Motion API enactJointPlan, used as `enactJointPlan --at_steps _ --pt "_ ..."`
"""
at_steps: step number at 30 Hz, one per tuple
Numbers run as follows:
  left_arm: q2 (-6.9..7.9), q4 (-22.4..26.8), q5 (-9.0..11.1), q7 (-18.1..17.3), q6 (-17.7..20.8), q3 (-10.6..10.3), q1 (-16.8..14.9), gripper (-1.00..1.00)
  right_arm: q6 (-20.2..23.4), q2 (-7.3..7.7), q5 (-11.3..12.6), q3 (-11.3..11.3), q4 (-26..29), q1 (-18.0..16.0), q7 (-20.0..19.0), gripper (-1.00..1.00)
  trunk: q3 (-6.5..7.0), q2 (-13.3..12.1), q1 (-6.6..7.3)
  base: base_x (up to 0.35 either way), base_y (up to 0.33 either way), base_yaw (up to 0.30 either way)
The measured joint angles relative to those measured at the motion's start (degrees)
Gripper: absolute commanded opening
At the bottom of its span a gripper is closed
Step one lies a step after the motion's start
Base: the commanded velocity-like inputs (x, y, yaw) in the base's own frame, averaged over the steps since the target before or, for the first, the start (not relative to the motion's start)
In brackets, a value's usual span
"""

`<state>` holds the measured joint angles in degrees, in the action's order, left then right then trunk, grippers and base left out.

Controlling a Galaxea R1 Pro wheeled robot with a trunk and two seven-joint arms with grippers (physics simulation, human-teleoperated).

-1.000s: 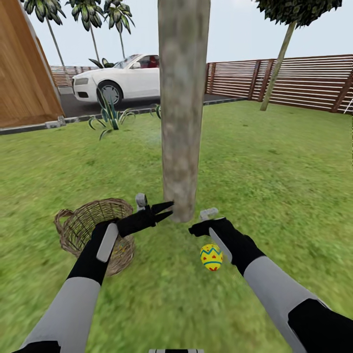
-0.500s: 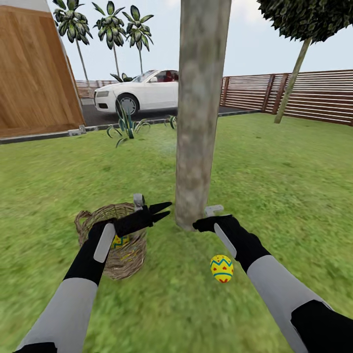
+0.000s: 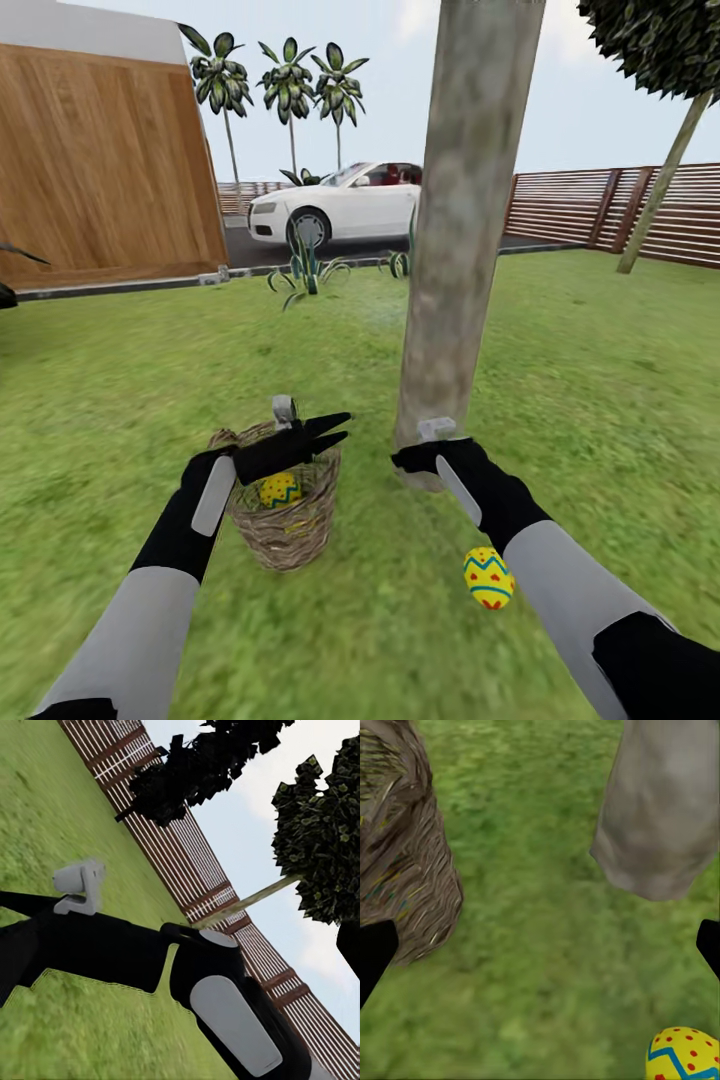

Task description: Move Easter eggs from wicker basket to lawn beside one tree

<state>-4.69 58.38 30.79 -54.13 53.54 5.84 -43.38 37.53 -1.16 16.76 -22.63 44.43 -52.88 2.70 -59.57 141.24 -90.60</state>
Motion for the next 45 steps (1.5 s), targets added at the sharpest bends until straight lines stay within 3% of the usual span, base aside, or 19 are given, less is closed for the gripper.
enactJointPlan --at_steps 42,45 --pt "0.0 -0.3 -0.1 0.3 -0.2 0.0 0.0 1.0 -0.1 -0.54 0.0 0.0 2.6 0.3 0.0 1.0 7.54 -16.8 9.23 0.0 0.0 0.284" --pt "0.06 -0.4 -0.1 0.2 -0.3 0.1 0.0 1.0 -0.1 -0.54 0.0 0.0 2.6 0.3 0.1 1.0 7.54 -16.9 9.23 0.0 0.0 0.243"
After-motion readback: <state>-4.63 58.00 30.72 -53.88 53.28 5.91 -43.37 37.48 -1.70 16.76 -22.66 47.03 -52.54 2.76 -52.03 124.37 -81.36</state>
